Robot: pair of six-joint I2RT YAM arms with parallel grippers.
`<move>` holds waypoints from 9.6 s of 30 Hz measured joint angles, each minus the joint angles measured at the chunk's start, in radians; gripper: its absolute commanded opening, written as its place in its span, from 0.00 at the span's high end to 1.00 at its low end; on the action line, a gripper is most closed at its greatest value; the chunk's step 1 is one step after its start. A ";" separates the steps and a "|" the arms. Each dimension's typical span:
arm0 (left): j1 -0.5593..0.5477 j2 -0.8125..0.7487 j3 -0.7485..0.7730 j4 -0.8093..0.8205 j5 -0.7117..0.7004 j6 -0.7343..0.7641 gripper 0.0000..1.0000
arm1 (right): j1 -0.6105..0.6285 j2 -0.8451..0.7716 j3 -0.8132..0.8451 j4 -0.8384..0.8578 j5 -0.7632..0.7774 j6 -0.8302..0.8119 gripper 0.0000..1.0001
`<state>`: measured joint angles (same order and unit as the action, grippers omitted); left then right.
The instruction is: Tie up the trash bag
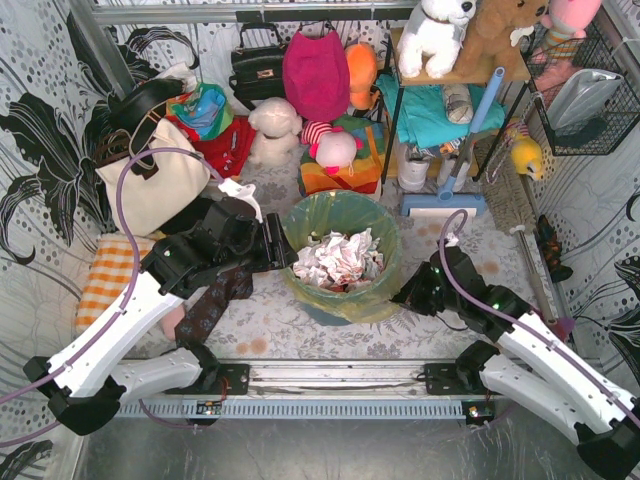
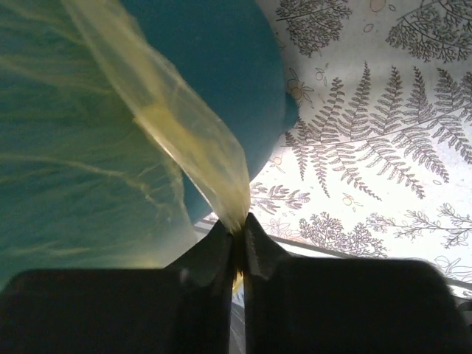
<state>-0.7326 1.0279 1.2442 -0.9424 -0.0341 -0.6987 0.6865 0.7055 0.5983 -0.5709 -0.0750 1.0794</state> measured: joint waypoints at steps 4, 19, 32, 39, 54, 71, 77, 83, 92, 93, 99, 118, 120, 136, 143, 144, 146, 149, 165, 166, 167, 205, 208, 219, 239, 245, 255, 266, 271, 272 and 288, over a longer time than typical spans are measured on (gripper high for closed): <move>0.000 -0.005 -0.002 0.001 -0.005 -0.001 0.37 | 0.000 -0.028 0.037 -0.021 0.009 0.003 1.00; 0.000 -0.066 -0.049 0.011 0.013 -0.034 0.44 | 0.000 0.185 0.537 -0.188 0.116 -0.168 1.00; 0.000 -0.146 -0.142 0.119 0.125 -0.107 0.44 | -0.108 0.432 0.829 -0.258 0.105 -0.371 1.00; -0.001 -0.169 -0.149 0.150 0.148 -0.120 0.42 | -0.134 0.476 0.889 -0.217 -0.029 -0.392 1.00; -0.002 -0.280 -0.069 0.029 -0.155 -0.176 0.37 | -0.134 0.545 0.890 0.047 -0.318 -0.330 1.00; -0.002 -0.309 -0.520 0.218 -0.124 -0.303 0.39 | -0.134 0.544 0.846 0.146 -0.404 -0.290 1.00; -0.002 -0.299 -0.526 0.322 -0.107 -0.308 0.39 | -0.134 0.533 0.834 0.145 -0.403 -0.283 1.00; -0.002 -0.291 -0.552 0.399 -0.101 -0.317 0.45 | -0.134 0.520 0.822 0.146 -0.402 -0.282 1.00; -0.002 -0.243 -0.644 0.505 -0.079 -0.342 0.58 | -0.134 0.511 0.799 0.147 -0.401 -0.271 1.00; -0.002 -0.240 -0.651 0.515 -0.078 -0.345 0.60 | -0.134 0.510 0.796 0.147 -0.401 -0.268 1.00; -0.002 -0.242 -0.695 0.614 -0.076 -0.365 0.85 | -0.134 0.504 0.785 0.152 -0.401 -0.257 1.00; -0.002 -0.332 -0.536 0.545 -0.099 -0.321 1.00 | -0.134 0.491 0.773 0.152 -0.399 -0.257 1.00; -0.002 -0.345 -0.491 0.516 -0.105 -0.302 1.00 | -0.134 0.490 0.773 0.152 -0.395 -0.257 1.00; -0.002 -0.344 -0.359 0.319 -0.143 -0.236 0.71 | -0.134 0.490 0.773 0.152 -0.374 -0.256 1.00; -0.002 -0.382 -0.560 0.360 -0.155 -0.348 0.56 | -0.134 0.483 0.773 0.152 -0.374 -0.256 1.00; -0.002 -0.393 -0.601 0.397 -0.141 -0.362 0.55 | -0.134 0.481 0.773 0.152 -0.374 -0.256 1.00; -0.002 -0.402 -0.656 0.463 -0.116 -0.381 0.53 | -0.134 0.478 0.773 0.151 -0.373 -0.256 1.00; -0.002 -0.392 -0.690 0.547 -0.086 -0.400 0.51 | -0.134 0.475 0.773 0.148 -0.373 -0.256 1.00; -0.002 -0.435 -0.853 0.808 -0.074 -0.480 0.58 | -0.134 0.463 0.773 0.145 -0.373 -0.256 1.00; -0.002 -0.443 -0.879 0.837 -0.074 -0.492 0.57 | -0.134 0.463 0.773 0.145 -0.373 -0.256 1.00; -0.002 -0.450 -0.901 0.861 -0.074 -0.503 0.57 | -0.134 0.463 0.773 0.145 -0.373 -0.256 1.00; -0.006 -0.663 -0.935 1.147 -0.087 -0.491 1.00 | -0.134 0.432 0.753 0.137 -0.358 -0.253 1.00; -0.006 -0.655 -0.907 1.095 -0.086 -0.462 1.00 | -0.134 0.432 0.752 0.138 -0.355 -0.253 1.00; -0.006 -0.562 -0.704 0.991 -0.036 -0.328 1.00 | -0.134 0.431 0.742 0.139 -0.350 -0.249 1.00; -0.006 -0.330 -0.383 0.952 0.106 -0.127 1.00 | -0.134 0.431 0.880 0.206 -0.298 -0.249 1.00; -0.006 -0.303 -0.293 0.925 0.123 -0.064 1.00 | -0.134 0.430 0.891 0.295 -0.277 -0.249 1.00; -0.007 -0.235 -0.215 0.768 -0.061 -0.029 1.00 | -0.134 0.429 0.890 0.341 -0.256 -0.250 1.00; -0.007 -0.116 -0.196 0.573 -0.340 -0.007 1.00 | -0.134 0.465 0.821 0.397 -0.222 -0.299 1.00; -0.007 -0.165 -0.198 0.695 -0.350 0.076 1.00 | -0.134 0.498 0.826 0.451 -0.236 -0.319 1.00; -0.007 -0.176 -0.193 0.720 -0.340 0.095 1.00 | -0.134 0.500 0.834 0.460 -0.246 -0.321 1.00; -0.007 -0.365 -0.175 0.813 -0.077 0.170 0.71 | -0.134 0.356 0.880 0.460 -0.355 -0.361 1.00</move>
<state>-0.7399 0.6624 1.0695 -0.1299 -0.1116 -0.5289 0.5529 1.0611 1.4784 -0.1104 -0.4297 0.7181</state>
